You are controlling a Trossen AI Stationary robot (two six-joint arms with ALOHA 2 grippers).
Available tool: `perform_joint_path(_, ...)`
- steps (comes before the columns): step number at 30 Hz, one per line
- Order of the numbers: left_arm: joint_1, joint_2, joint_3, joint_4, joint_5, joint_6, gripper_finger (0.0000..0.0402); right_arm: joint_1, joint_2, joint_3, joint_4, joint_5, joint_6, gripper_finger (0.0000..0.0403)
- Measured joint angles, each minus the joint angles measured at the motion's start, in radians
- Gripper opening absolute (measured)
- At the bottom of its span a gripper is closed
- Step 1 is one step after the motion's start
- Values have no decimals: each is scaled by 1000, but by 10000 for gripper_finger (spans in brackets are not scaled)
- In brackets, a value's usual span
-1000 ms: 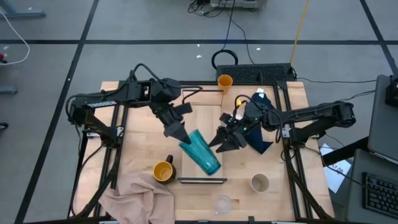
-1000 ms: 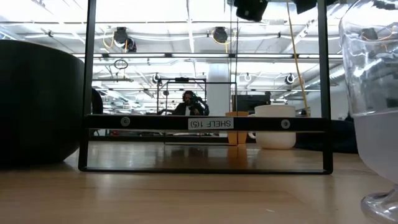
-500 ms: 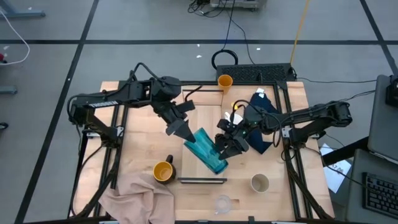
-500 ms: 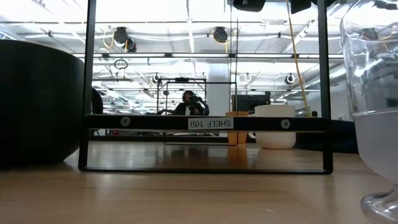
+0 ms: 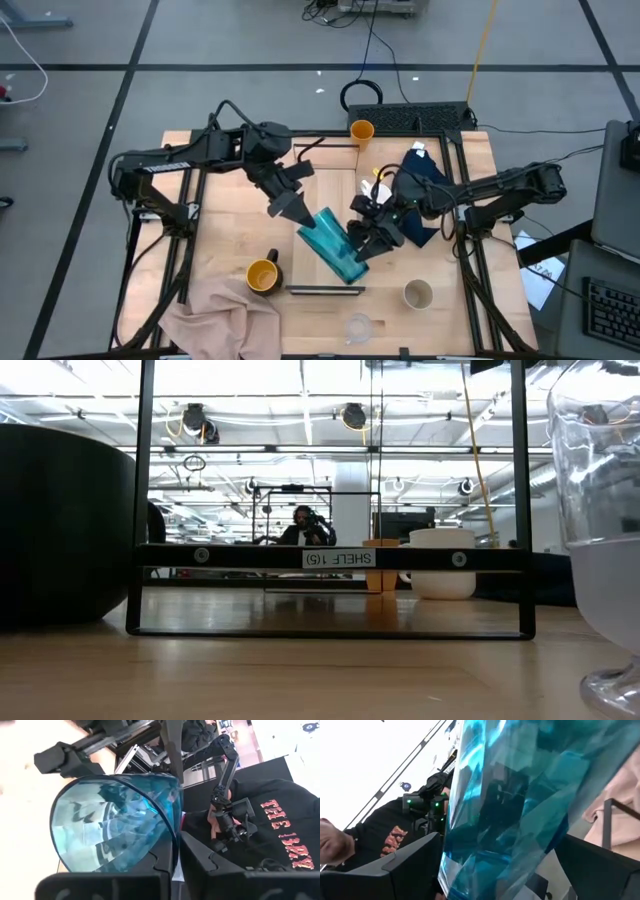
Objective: Stack small to large cups/mugs on shelf
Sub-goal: Put the blue cup on the shelf
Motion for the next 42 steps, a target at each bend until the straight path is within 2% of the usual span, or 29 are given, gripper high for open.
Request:
perform_joint_path(8,-2,18,0,51,26,-13,7,1,1,-1,-12,11,0,378)
perform_joint_path(14,-1,18,0,63,13,-17,23,1,0,-1,-7,11,0,377)
perform_joint_path(19,-2,18,0,65,13,-6,7,1,0,-1,-9,37,-1,377)
perform_joint_path(25,-1,18,0,66,-14,2,20,2,0,-1,-14,57,-5,377)
perform_joint_path(31,0,17,0,67,-36,21,7,1,0,-1,-18,60,-14,377)
perform_joint_path(34,1,17,0,68,-47,20,18,1,0,-1,-17,60,-19,376)
perform_joint_path(42,1,18,0,103,-53,12,7,1,0,-1,-12,59,-23,340)
